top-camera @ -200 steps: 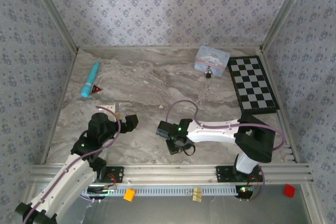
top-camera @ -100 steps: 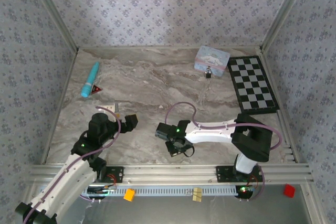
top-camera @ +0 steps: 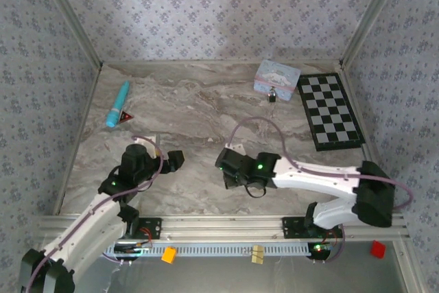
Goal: Unlock the padlock with the key
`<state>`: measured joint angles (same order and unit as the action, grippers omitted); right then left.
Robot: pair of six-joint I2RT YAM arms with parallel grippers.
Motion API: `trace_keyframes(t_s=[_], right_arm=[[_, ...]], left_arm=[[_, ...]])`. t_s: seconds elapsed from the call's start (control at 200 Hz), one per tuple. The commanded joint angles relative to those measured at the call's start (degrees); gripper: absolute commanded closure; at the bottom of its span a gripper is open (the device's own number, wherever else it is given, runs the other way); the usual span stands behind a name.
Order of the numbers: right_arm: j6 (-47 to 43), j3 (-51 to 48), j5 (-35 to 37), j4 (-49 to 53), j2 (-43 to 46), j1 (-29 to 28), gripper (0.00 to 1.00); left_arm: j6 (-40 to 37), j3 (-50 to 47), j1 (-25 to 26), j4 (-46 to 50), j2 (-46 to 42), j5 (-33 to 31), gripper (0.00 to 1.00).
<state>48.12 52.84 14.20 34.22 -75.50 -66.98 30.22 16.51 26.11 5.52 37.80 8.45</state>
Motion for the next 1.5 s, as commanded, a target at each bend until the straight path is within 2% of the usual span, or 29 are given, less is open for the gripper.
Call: trace_keyframes(t_s=[0.0,0.19,0.355,0.525,0.7,0.889,0.994,1.164,1.499], right_arm=[[2.5,-3.5,8.8,-7.1,4.6,0.6,1.0],[0.8,-10.4,15.7,-21.3,12.6,1.3,1.0],[-3.8,-16.9,17.8,-33.3,18.1,2.2,1.0],[-5.5,-21.9,16.9,-44.0,20.6,3.8,1.0],[-6.1,-24.0,13.5,-55.9,19.9,6.0,1.0],[-8.2,-20.9,10.4,-61.9,15.7,7.2,1.0],[-8.5,-18.9,8.1,-63.7,12.7,7.7,1.0],[-9.3,-17.8,6.2,-67.5,10.0,7.9,1.0],[-7.5,-19.4,5.3,-69.0,8.4,7.5,1.0]], left_arm=[[3.1,4.7,2.8,-6.1,3.1,5.9,0.0],[3.1,8.9,10.0,-11.1,9.2,6.9,0.0],[7.9,10.7,11.8,-16.1,13.8,10.4,0.0],[18.6,11.2,12.2,-24.4,16.8,12.7,0.0],[35.4,11.0,13.3,-34.1,20.3,11.1,0.0],[51.5,11.4,16.1,-39.1,23.9,7.2,0.0],[57.9,11.7,18.8,-41.9,25.3,4.9,0.0],[63.5,10.6,21.8,-45.3,27.0,-0.4,0.06],[65.2,11.6,22.5,-51.4,31.6,-1.5,0.17]])
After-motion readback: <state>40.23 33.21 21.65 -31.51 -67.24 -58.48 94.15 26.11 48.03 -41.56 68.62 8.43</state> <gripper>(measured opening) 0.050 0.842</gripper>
